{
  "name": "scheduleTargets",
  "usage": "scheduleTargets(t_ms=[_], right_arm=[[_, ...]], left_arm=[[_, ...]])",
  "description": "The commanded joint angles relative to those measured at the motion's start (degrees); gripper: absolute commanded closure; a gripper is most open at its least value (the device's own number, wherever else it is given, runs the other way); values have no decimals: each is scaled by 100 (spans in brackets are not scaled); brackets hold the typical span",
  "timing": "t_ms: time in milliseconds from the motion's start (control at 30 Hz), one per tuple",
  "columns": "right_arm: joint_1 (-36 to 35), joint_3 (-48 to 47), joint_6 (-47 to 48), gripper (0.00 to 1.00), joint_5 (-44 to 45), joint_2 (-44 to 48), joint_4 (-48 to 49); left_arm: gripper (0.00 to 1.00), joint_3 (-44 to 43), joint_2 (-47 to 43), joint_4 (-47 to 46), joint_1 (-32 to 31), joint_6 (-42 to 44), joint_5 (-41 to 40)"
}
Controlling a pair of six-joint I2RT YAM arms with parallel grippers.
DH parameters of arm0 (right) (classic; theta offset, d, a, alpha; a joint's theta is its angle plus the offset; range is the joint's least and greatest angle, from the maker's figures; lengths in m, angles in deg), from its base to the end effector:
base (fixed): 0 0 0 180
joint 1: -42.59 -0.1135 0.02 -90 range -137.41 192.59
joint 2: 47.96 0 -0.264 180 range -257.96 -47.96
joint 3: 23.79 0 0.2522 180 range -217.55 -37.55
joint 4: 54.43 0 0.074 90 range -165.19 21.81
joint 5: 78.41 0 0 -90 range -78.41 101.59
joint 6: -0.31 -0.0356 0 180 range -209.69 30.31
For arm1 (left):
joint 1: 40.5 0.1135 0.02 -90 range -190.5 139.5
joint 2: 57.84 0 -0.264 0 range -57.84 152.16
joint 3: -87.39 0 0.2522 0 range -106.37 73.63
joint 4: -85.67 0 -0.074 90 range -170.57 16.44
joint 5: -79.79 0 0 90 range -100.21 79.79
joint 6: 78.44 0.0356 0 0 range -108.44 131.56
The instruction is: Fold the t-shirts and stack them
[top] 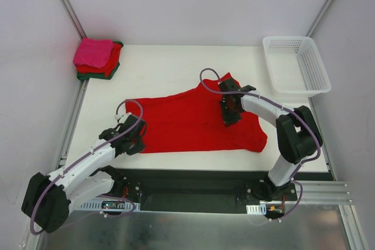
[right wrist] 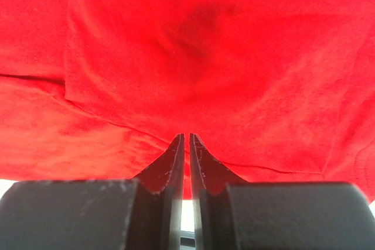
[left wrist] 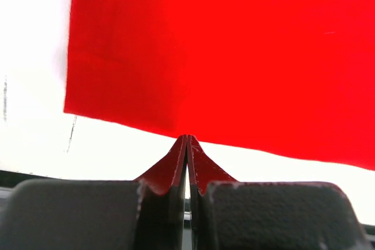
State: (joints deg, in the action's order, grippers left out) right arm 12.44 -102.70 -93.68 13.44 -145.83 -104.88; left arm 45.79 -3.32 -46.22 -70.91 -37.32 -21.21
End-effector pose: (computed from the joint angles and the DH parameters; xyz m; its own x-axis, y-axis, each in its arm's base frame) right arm 0.2887 0.1664 0.1905 -0.8418 -0.4085 -0.3529 -0.4347 0.9006 -0.0057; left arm 0.1460 -0.0778 0.1768 -0.8105 -0.3818 -0.4443 -0.2940 0.9211 -0.2551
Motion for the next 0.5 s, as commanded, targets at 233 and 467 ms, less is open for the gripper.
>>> scheduleTargets(t_ms=[233, 467], right_arm=[[-61, -262, 38, 89, 70, 250, -32], [35, -823, 320, 87, 387, 303, -14]], left_arm=[[100, -1065, 57, 230, -44, 590, -1043], [90, -1619, 821, -51, -17, 1099, -1684]])
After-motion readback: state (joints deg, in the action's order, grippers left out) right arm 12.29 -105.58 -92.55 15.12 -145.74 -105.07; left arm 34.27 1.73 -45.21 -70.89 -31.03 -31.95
